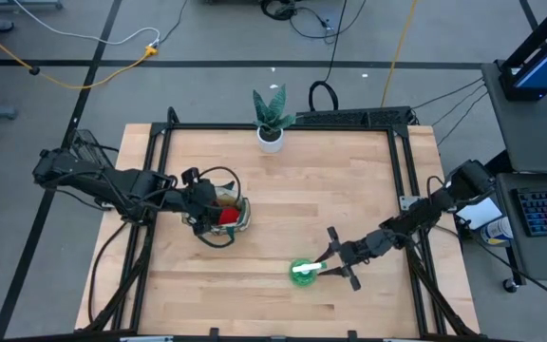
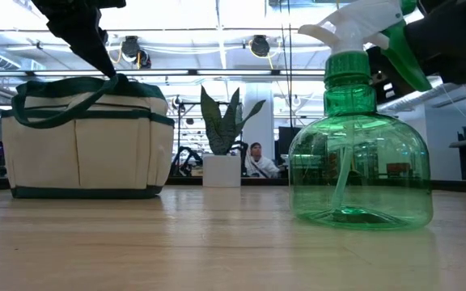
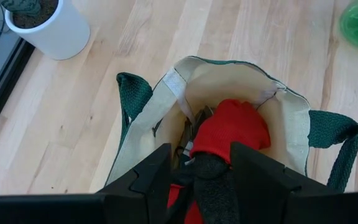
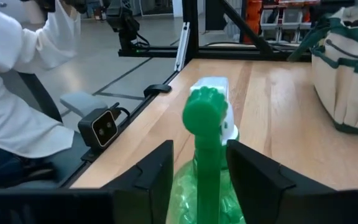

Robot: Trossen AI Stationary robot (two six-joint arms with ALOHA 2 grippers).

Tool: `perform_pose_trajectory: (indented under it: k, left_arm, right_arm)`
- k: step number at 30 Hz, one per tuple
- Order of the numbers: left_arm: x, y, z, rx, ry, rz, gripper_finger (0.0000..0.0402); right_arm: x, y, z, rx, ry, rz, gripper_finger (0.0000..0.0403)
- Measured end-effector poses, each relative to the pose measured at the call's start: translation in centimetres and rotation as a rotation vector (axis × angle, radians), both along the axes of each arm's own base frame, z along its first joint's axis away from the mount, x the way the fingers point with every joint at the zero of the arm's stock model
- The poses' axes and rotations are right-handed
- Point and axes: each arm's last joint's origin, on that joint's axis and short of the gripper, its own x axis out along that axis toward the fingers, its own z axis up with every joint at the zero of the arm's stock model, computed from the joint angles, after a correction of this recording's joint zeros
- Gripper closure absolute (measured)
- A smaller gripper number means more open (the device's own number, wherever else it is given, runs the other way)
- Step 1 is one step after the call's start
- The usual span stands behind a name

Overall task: Pick & Place Garden tools in Gardening bag
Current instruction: Put the green spray bottle into the white gardening bag

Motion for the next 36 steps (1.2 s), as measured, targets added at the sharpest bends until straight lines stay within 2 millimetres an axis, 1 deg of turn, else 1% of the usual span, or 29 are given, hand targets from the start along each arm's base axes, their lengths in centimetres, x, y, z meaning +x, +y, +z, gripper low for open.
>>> perform_pose_trajectory:
  k: [6,12,17,23,27,32,36]
  left_arm:
    - [0.0,0.0,0.0,0.000,0.000,0.000,0.0231]
    - [0.0,0.0,0.0,0.000,0.000,0.000,0.0231]
    - [0.0,0.0,0.0,0.000,0.000,0.000,0.0231]
    - [0.0,0.0,0.0,0.000,-0.002,0.000,0.0231]
    - [0.3,-0.1,0.2,-0.008,-0.043,-0.002,0.0231]
    - [0.7,-0.1,0.5,0.000,-0.080,-0.024,0.0231]
    - [0.9,-0.2,0.7,0.007,-0.111,-0.041,0.0231]
  right_arm:
    - [0.1,-0.1,0.0,0.008,0.004,-0.007,0.0317]
    - [0.4,-0.7,0.1,0.011,-0.001,-0.035,0.0369]
    - [0.6,-1.0,0.1,0.034,-0.002,-0.052,0.0370]
    - [0.8,-1.4,0.4,0.074,-0.011,-0.073,0.0358]
    - [1.1,-1.9,0.8,0.072,-0.060,-0.092,0.0369]
    - [1.5,-2.6,1.3,0.066,-0.117,-0.119,0.0368]
    - [1.7,-3.2,1.3,0.065,-0.123,-0.142,0.0362]
